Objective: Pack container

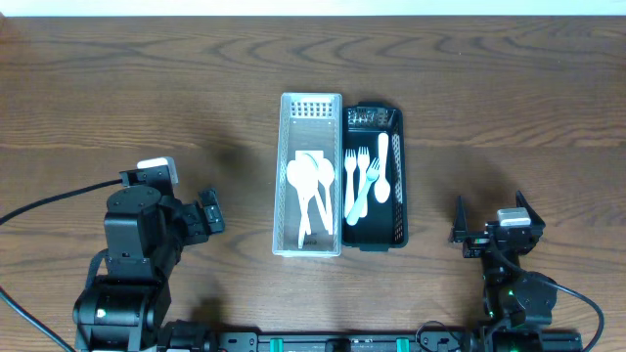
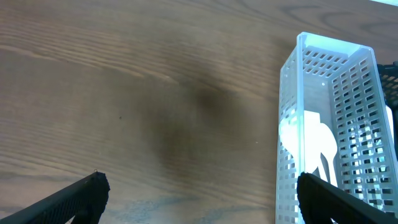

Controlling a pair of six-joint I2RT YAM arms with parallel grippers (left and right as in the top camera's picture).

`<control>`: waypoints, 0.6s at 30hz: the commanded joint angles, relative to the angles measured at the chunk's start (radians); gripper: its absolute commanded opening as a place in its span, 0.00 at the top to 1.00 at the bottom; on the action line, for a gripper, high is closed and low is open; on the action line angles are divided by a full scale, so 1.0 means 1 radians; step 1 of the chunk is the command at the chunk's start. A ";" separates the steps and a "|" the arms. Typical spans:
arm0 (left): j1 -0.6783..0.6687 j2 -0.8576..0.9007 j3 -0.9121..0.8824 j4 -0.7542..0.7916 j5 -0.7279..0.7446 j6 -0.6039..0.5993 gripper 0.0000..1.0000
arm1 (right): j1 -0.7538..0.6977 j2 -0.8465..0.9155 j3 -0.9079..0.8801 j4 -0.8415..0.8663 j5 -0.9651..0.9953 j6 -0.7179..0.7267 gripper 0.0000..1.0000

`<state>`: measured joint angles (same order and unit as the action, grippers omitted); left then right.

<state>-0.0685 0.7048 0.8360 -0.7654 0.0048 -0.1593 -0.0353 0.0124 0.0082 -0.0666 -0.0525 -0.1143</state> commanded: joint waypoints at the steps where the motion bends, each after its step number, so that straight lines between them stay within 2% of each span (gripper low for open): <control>1: -0.003 0.000 -0.008 0.001 0.003 0.009 0.02 | -0.012 -0.008 -0.002 -0.005 0.011 0.021 0.01; 18: -0.003 -0.013 -0.009 0.000 0.003 0.009 0.02 | -0.012 -0.008 -0.002 -0.005 0.011 0.021 0.01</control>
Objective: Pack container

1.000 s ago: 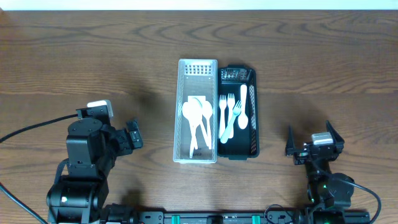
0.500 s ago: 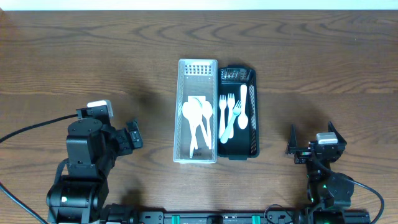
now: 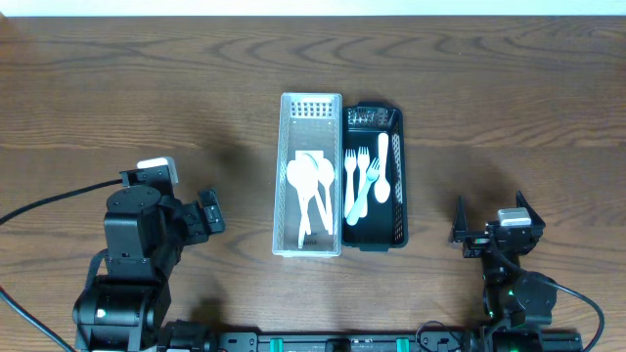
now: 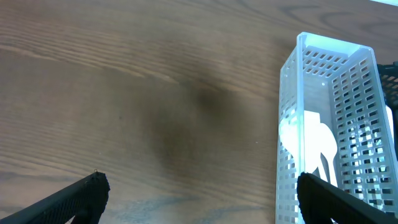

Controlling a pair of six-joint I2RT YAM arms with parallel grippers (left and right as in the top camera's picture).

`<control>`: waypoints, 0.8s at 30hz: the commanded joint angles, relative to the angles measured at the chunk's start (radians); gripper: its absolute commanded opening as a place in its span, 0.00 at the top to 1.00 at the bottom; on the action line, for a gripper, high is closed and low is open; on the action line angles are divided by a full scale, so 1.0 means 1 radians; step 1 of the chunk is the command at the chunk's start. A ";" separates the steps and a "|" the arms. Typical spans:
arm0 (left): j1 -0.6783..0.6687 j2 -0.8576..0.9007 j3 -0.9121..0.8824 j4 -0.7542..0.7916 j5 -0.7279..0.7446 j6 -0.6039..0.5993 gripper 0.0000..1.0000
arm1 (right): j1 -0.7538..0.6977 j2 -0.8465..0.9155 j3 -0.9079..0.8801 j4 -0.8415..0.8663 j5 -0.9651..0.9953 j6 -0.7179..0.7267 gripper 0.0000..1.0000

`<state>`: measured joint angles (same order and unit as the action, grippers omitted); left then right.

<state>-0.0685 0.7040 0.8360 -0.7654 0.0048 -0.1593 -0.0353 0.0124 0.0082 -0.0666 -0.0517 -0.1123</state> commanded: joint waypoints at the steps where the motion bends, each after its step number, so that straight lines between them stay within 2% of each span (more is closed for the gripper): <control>1: 0.000 -0.025 -0.009 -0.006 0.000 0.012 0.02 | -0.012 -0.008 -0.002 -0.005 0.010 0.019 0.01; 8: 0.021 -0.253 -0.068 -0.098 -0.021 0.027 0.02 | -0.012 -0.008 -0.002 -0.005 0.010 0.019 0.01; 14: 0.042 -0.531 -0.278 -0.046 -0.023 0.055 0.02 | -0.012 -0.008 -0.002 -0.005 0.010 0.019 0.01; 16: 0.042 -0.606 -0.362 0.035 -0.016 0.055 0.02 | -0.012 -0.008 -0.002 -0.005 0.010 0.019 0.02; 20: 0.042 -0.695 -0.529 0.305 -0.015 0.084 0.02 | -0.012 -0.008 -0.002 -0.005 0.010 0.019 0.01; 24: 0.042 -0.702 -0.681 0.589 -0.015 0.188 0.02 | -0.012 -0.008 -0.002 -0.005 0.010 0.019 0.01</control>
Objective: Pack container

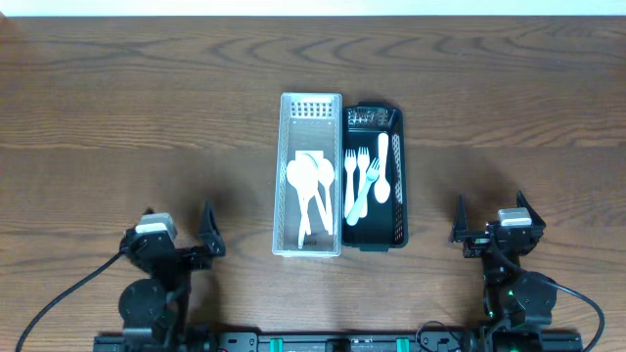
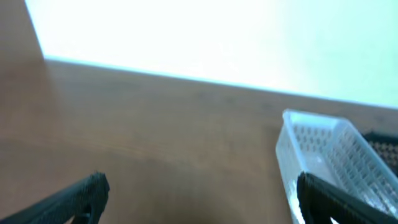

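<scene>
A clear perforated bin holds white spoons at the table's middle. Touching its right side, a black bin holds white forks and a spoon. My left gripper sits low near the front edge, left of the bins, open and empty; its wrist view is blurred, showing the open left gripper over bare wood and the clear bin at right. My right gripper rests at the front right, open with nothing in it.
The wooden table runs wide to both sides of the bins. A pale wall shows beyond the table's far edge in the left wrist view. Black cables trail at the front left.
My left arm has folded down toward the front edge; its gripper now sits lower and nearer the base, with the wrist camera tilted up toward the far edge. The right arm and bins are unchanged.
At both earlier moments my left arm stood raised left of the clear bin, gripper open over bare wood, and the right arm rested. Now the left arm is folded low at the front. The cutlery has stayed in both bins throughout.
</scene>
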Controlling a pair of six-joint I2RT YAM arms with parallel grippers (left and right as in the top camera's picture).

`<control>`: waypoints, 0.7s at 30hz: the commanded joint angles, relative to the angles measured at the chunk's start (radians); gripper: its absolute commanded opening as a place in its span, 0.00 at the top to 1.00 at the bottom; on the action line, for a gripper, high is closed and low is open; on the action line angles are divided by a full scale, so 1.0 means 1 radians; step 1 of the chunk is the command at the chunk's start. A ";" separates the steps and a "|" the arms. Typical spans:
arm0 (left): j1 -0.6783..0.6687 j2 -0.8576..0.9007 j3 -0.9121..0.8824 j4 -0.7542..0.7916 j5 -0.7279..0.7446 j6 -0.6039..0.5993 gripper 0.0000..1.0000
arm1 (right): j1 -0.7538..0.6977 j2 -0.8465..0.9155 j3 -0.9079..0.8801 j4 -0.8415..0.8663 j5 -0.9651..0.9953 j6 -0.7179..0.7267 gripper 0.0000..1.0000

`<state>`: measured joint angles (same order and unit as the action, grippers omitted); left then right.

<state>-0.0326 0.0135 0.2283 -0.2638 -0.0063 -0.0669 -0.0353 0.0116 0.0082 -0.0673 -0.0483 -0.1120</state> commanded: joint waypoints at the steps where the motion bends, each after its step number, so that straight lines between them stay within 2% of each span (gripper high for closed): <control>1: 0.006 -0.011 -0.108 0.147 -0.003 0.124 0.02 | -0.012 -0.007 -0.002 -0.004 0.007 0.018 0.01; 5: 0.006 -0.012 -0.228 0.311 0.000 0.190 0.02 | -0.012 -0.007 -0.002 -0.004 0.007 0.018 0.01; 9: 0.005 -0.012 -0.224 0.190 0.000 0.204 0.02 | -0.012 -0.007 -0.002 -0.004 0.007 0.018 0.01; 13: 0.005 -0.012 -0.224 0.189 0.006 0.137 0.02 | -0.012 -0.007 -0.002 -0.004 0.007 0.018 0.01; 21: 0.005 -0.008 -0.224 0.190 0.006 0.133 0.02 | -0.012 -0.007 -0.002 -0.004 0.007 0.018 0.01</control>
